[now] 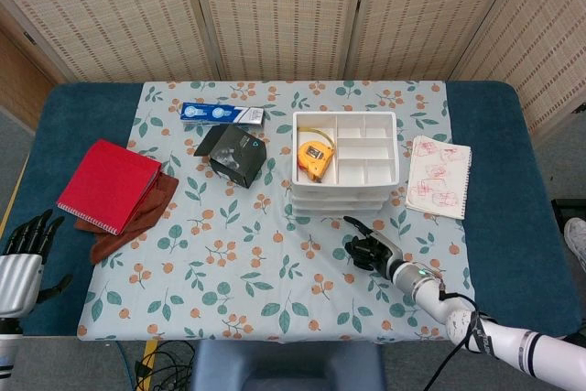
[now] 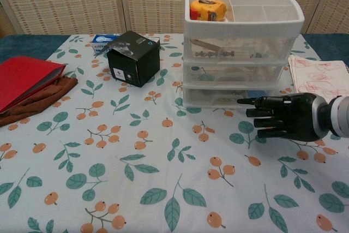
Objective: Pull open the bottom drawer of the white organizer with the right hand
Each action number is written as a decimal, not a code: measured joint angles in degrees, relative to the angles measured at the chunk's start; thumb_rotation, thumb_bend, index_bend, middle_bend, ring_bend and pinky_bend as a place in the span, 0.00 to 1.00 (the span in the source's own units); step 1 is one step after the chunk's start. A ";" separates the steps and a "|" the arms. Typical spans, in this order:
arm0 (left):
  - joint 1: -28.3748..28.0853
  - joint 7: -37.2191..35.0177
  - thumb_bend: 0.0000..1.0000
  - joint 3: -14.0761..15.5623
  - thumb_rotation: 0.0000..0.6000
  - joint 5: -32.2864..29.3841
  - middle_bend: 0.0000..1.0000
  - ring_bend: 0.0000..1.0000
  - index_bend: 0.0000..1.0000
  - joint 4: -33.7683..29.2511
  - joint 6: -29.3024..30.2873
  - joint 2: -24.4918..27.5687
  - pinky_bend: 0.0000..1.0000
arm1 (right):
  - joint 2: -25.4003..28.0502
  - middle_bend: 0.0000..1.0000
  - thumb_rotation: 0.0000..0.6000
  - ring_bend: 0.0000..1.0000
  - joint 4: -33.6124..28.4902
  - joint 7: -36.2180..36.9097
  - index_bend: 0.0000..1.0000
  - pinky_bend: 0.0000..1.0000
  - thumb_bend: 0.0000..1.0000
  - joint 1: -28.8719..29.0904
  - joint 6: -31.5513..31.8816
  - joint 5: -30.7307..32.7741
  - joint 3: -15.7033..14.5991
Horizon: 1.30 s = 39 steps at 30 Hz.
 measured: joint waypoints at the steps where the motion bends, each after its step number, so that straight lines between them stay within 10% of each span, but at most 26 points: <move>1: -0.01 0.09 0.18 -0.03 1.00 -0.03 0.01 0.05 0.08 0.04 0.03 -0.01 0.09 | -0.53 0.88 1.00 1.00 0.68 -0.10 0.00 1.00 0.89 0.37 -0.28 0.45 0.11; 39: -0.10 0.23 0.18 -0.20 1.00 -1.36 0.01 0.05 0.08 0.31 -0.53 0.01 0.09 | -7.19 0.88 1.00 1.00 8.92 -9.29 0.03 1.00 0.90 9.53 -1.56 11.33 -0.86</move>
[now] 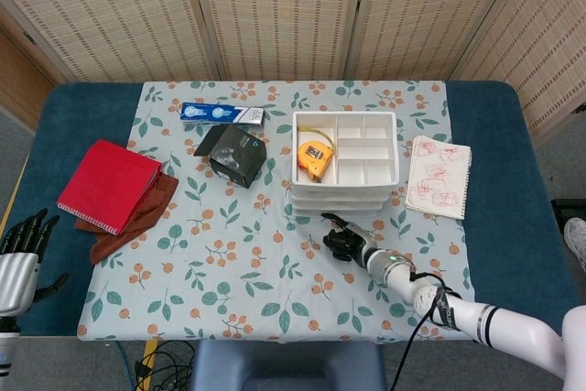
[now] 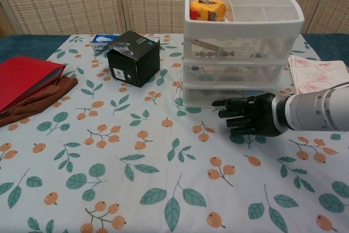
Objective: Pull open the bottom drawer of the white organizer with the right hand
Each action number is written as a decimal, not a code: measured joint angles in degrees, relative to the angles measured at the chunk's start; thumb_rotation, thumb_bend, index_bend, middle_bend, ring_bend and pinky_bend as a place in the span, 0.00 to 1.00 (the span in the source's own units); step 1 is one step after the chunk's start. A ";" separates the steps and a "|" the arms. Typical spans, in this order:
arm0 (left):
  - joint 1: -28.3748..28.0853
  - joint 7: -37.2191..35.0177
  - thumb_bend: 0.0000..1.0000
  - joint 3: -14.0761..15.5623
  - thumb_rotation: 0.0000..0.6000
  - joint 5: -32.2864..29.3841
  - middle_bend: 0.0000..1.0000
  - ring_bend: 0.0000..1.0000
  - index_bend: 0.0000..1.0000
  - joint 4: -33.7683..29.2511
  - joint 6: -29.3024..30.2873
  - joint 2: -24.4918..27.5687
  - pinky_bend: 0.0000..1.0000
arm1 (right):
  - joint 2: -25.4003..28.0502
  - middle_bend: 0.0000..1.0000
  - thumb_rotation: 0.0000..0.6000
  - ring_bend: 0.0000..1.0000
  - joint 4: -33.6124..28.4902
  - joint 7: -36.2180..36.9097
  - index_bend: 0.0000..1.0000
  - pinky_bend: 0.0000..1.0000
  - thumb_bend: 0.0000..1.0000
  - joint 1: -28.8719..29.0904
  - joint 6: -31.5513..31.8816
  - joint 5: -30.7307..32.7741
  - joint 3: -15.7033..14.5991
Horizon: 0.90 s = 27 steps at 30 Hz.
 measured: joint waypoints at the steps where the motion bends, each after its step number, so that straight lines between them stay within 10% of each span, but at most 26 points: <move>1: 0.00 0.03 0.18 0.00 1.00 0.01 0.01 0.05 0.08 -0.02 0.02 0.00 0.09 | -0.10 0.88 1.00 1.00 0.12 -0.19 0.04 1.00 0.90 0.16 -0.03 0.19 -0.08; 27: -0.04 0.87 0.18 0.10 1.00 0.12 0.01 0.05 0.08 -0.87 0.11 0.23 0.09 | 0.23 0.88 1.00 1.00 -1.86 -4.65 0.17 1.00 0.90 0.55 1.98 2.37 -1.45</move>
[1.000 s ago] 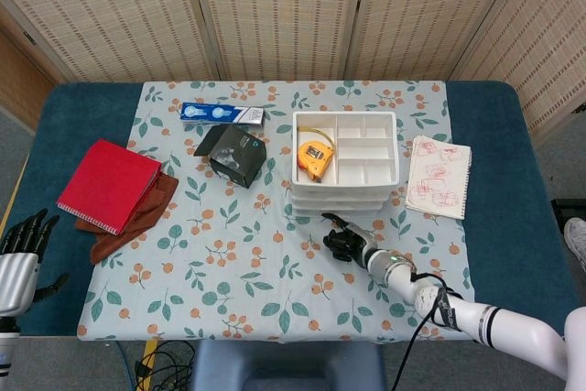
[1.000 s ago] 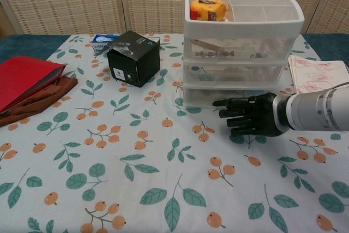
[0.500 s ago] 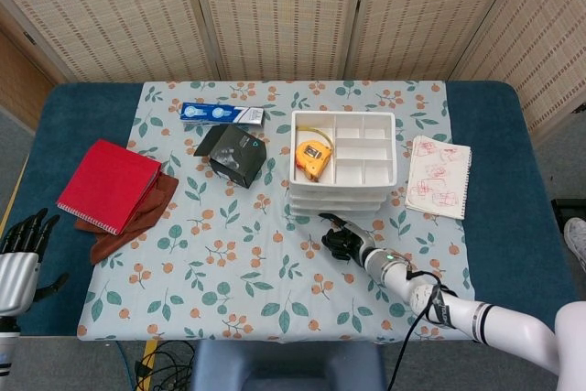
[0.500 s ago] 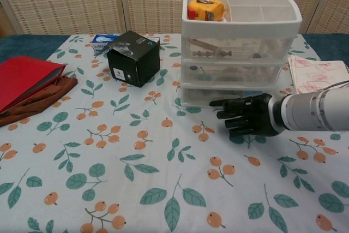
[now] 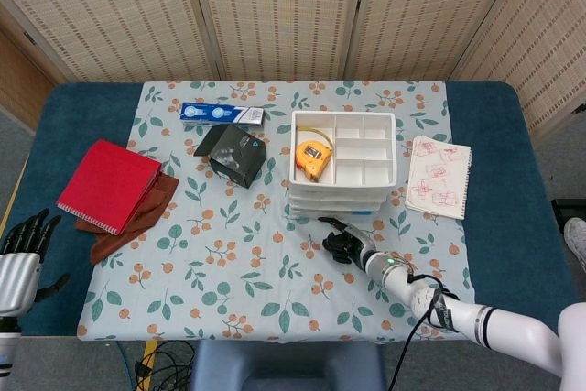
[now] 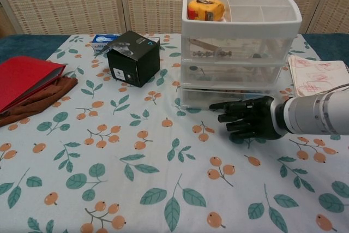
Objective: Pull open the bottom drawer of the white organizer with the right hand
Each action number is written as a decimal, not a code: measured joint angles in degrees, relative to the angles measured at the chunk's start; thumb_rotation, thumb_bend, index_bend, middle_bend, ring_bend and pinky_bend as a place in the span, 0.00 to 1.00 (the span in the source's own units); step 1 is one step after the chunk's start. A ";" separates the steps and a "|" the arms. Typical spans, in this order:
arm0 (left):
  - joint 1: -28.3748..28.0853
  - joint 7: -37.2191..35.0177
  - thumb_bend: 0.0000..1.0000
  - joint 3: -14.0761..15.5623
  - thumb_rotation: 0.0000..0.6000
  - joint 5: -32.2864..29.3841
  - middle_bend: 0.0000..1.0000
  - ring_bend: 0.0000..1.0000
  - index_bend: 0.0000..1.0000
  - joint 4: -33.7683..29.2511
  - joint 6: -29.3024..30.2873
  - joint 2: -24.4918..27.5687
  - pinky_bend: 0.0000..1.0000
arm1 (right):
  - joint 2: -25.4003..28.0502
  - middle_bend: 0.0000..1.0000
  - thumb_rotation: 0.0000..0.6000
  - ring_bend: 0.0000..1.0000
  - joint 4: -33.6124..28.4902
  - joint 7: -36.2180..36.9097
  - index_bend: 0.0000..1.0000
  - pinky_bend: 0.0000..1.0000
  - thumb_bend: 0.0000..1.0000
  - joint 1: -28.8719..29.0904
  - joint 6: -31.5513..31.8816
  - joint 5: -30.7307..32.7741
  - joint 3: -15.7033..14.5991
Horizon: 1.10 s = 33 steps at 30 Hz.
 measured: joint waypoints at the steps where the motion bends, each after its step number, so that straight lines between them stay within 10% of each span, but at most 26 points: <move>1: 0.00 -0.04 0.18 0.02 1.00 0.06 0.01 0.05 0.08 0.00 0.02 0.00 0.09 | 0.16 0.88 1.00 1.00 -0.33 -0.09 0.17 1.00 0.90 -0.12 -0.02 -0.02 -0.04; 14: -0.28 -0.71 0.18 0.23 1.00 1.34 0.01 0.05 0.08 -0.02 0.41 -0.09 0.09 | 2.83 0.85 1.00 1.00 -5.98 -0.29 0.00 1.00 0.90 -2.75 -0.85 -0.83 0.14; 33: -0.32 -0.07 0.18 0.24 1.00 1.63 0.01 0.05 0.08 -0.63 0.79 -0.07 0.09 | 8.71 0.80 1.00 1.00 -16.62 -3.75 0.00 1.00 0.88 -6.68 -1.27 -8.43 0.42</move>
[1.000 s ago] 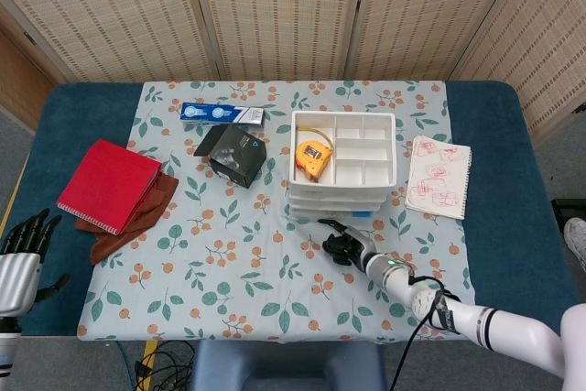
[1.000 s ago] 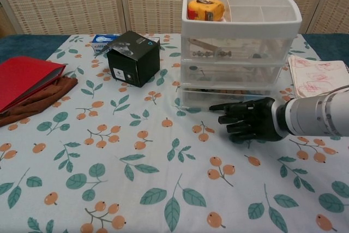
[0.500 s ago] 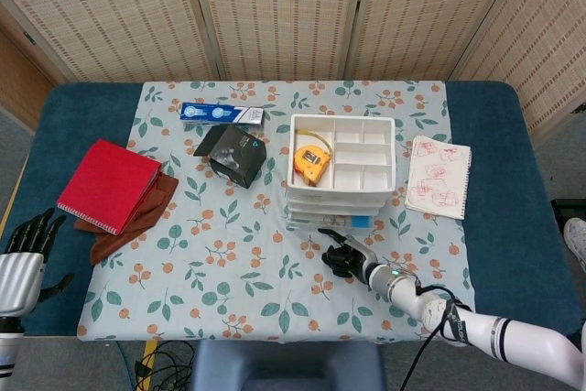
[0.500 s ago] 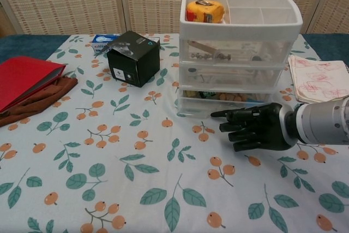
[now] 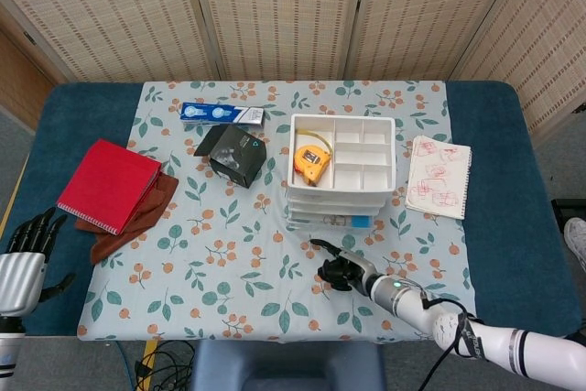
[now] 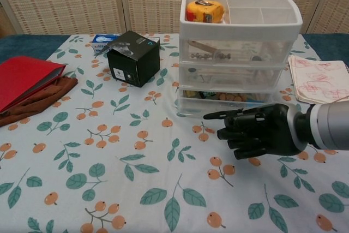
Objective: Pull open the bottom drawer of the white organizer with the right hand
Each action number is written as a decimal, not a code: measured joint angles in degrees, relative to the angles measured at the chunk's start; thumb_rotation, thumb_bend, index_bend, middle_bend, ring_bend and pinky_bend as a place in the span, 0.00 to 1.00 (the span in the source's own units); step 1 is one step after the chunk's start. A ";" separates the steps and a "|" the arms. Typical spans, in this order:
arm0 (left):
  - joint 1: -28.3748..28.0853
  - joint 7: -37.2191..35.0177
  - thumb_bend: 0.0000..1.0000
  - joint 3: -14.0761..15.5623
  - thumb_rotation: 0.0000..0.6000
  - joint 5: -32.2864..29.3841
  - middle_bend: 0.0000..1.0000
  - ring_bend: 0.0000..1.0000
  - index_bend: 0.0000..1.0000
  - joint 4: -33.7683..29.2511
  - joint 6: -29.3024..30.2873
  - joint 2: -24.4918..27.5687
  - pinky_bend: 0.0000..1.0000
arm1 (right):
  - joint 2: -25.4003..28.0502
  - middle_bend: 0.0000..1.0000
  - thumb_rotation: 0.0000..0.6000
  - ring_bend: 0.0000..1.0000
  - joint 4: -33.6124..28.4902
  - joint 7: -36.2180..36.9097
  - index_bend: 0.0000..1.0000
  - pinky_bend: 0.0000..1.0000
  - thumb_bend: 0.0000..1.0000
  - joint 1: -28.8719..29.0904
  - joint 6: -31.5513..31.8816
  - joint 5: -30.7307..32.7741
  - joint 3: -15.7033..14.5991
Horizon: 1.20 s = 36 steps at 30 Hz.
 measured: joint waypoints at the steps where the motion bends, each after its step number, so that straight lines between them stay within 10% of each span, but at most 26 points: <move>1: -0.01 -0.03 0.18 0.01 1.00 0.03 0.01 0.05 0.08 -0.03 -0.01 0.01 0.09 | 0.65 0.80 1.00 1.00 -0.91 -0.96 0.00 1.00 0.88 -0.35 1.28 -1.08 -0.04; 10: 0.05 -0.65 0.18 0.42 1.00 0.58 0.01 0.05 0.08 -0.58 -0.01 0.25 0.09 | 4.85 0.80 1.00 1.00 -3.24 -8.78 0.00 1.00 0.87 0.39 11.08 -2.26 -2.63; 36: -0.01 -0.33 0.18 0.55 1.00 0.67 0.01 0.05 0.08 -1.49 -0.18 0.46 0.09 | 5.71 0.80 1.00 1.00 -0.36 -12.52 0.12 1.00 0.87 6.26 9.23 5.40 -8.34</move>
